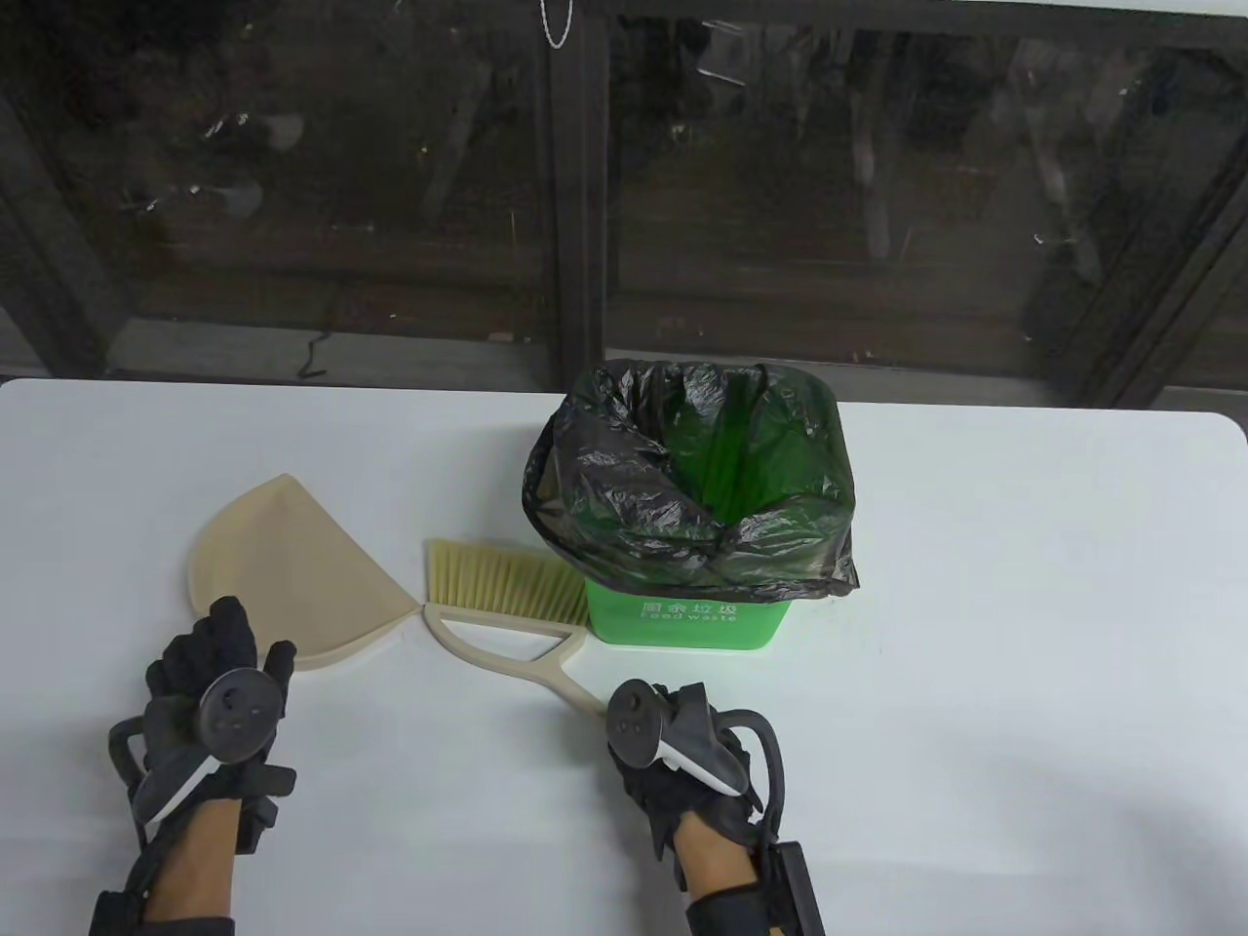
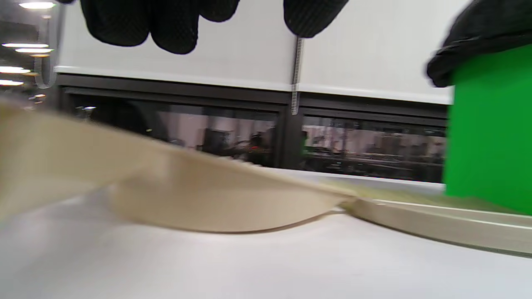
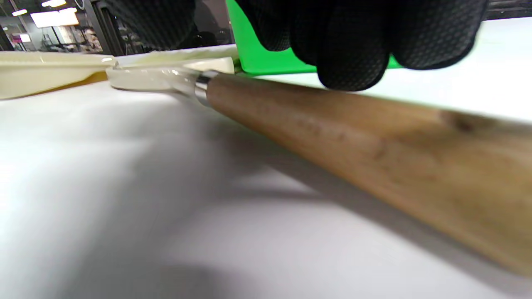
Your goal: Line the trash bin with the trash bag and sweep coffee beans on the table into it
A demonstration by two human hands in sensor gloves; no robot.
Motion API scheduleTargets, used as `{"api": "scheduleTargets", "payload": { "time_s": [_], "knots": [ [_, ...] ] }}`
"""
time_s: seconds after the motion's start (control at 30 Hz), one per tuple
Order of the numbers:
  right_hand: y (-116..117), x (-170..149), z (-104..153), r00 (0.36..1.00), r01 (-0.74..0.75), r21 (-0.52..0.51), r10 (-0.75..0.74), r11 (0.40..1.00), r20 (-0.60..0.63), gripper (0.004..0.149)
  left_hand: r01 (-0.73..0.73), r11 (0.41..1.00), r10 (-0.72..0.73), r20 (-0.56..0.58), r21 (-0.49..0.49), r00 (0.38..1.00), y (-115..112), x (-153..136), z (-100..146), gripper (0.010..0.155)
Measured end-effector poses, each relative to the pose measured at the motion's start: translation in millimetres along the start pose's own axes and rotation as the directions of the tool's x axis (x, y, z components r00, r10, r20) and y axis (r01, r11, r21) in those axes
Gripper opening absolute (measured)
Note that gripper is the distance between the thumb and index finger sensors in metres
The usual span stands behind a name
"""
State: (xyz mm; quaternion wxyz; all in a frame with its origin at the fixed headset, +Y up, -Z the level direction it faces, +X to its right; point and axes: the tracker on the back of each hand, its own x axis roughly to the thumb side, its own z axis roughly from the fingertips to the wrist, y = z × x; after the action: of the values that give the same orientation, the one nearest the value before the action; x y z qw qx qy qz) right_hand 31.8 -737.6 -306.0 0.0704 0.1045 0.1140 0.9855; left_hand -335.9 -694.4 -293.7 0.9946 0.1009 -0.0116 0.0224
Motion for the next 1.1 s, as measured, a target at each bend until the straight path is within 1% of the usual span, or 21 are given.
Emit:
{"api": "scheduleTargets", "payload": {
  "time_s": [0.13,0.23,0.33,0.4,0.5,0.53,0.67,0.73,0.83,0.93,1.1],
  "knots": [
    [-6.6,-0.1,3.0,1.000,0.000,-0.019,0.000,1.000,0.018,0.068,0.025,1.000,-0.026,0.143,0.007,0.989,5.1,31.0,-2.1,0.066],
    [-12.3,1.7,6.0,0.999,-0.012,-0.022,0.013,1.000,0.044,0.069,0.050,0.999,-0.050,0.253,0.007,0.966,10.6,53.2,-2.2,0.066],
    [-15.9,2.6,9.1,0.996,-0.047,-0.016,0.049,0.999,0.074,0.070,-0.028,1.000,0.023,0.321,0.013,0.947,15.2,66.2,0.3,0.067],
    [-19.3,0.1,13.9,0.989,-0.105,-0.041,0.109,0.994,0.100,0.072,-0.096,0.995,0.090,0.373,0.000,0.923,18.9,73.8,4.2,0.068],
    [-22.0,-5.2,20.1,0.982,-0.128,-0.073,0.136,0.989,0.131,0.074,-0.113,0.993,0.109,0.435,-0.018,0.894,21.8,82.0,10.1,0.069],
    [-22.6,-7.4,22.8,0.980,-0.121,-0.080,0.131,0.989,0.148,0.075,-0.112,0.993,0.120,0.468,-0.045,0.876,21.8,85.2,12.6,0.069],
    [-24.1,-10.4,29.5,0.971,-0.101,-0.113,0.122,0.989,0.205,0.078,-0.126,0.987,0.157,0.535,-0.095,0.830,19.5,97.0,22.7,0.069],
    [-24.3,-10.3,32.3,0.963,-0.103,-0.127,0.131,0.987,0.234,0.079,-0.105,0.989,0.144,0.565,-0.100,0.813,18.1,102.5,26.3,0.069],
    [-23.5,-8.2,35.9,0.952,-0.084,-0.179,0.132,0.980,0.276,0.081,-0.082,0.992,0.123,0.600,-0.096,0.791,13.6,109.1,31.2,0.070],
    [-23.1,-5.1,37.3,0.941,-0.066,-0.209,0.131,0.976,0.312,0.084,-0.059,0.990,0.127,0.631,-0.129,0.765,7.3,114.1,34.7,0.071],
    [-23.8,-3.2,39.3,0.928,-0.052,-0.218,0.128,0.975,0.351,0.087,-0.014,0.996,0.070,0.672,-0.089,0.737,5.8,119.5,38.1,0.073]
  ]
}}
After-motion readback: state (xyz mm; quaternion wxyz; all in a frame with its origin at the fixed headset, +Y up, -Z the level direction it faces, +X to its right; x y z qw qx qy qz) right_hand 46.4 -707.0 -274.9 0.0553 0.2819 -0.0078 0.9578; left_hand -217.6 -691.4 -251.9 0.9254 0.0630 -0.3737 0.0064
